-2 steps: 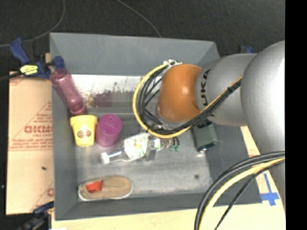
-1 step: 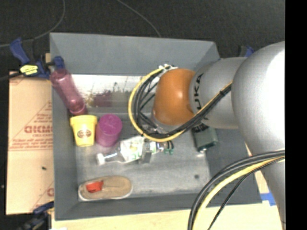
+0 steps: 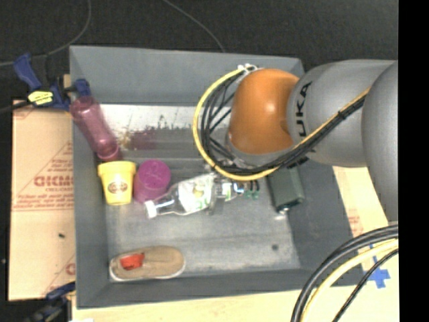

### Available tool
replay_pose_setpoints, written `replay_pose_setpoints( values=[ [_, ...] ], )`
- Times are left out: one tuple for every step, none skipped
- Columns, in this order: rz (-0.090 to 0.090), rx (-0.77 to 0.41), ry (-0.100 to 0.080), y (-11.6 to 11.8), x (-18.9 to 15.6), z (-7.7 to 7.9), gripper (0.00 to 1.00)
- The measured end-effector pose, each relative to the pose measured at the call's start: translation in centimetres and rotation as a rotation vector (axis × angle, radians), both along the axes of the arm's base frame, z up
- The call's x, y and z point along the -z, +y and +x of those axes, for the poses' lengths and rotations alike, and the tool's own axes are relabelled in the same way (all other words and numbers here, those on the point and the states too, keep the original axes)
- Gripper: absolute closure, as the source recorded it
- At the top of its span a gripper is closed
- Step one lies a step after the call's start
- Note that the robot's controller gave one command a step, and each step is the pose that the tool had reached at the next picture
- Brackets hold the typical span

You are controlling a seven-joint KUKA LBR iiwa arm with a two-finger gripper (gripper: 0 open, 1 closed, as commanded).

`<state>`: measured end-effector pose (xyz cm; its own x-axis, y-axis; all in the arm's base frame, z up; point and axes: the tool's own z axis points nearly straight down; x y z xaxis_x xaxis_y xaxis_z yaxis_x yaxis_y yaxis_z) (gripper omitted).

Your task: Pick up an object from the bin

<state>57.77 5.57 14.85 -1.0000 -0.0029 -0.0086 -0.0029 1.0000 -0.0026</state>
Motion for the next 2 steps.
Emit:
replay_pose_setpoints(
  values=[
    [0.003,-0.052,-0.004,2.37,7.76,-0.88,1.00],
    [0.003,-0.052,-0.004,2.37,7.76,-0.89,1.00]
  ],
)
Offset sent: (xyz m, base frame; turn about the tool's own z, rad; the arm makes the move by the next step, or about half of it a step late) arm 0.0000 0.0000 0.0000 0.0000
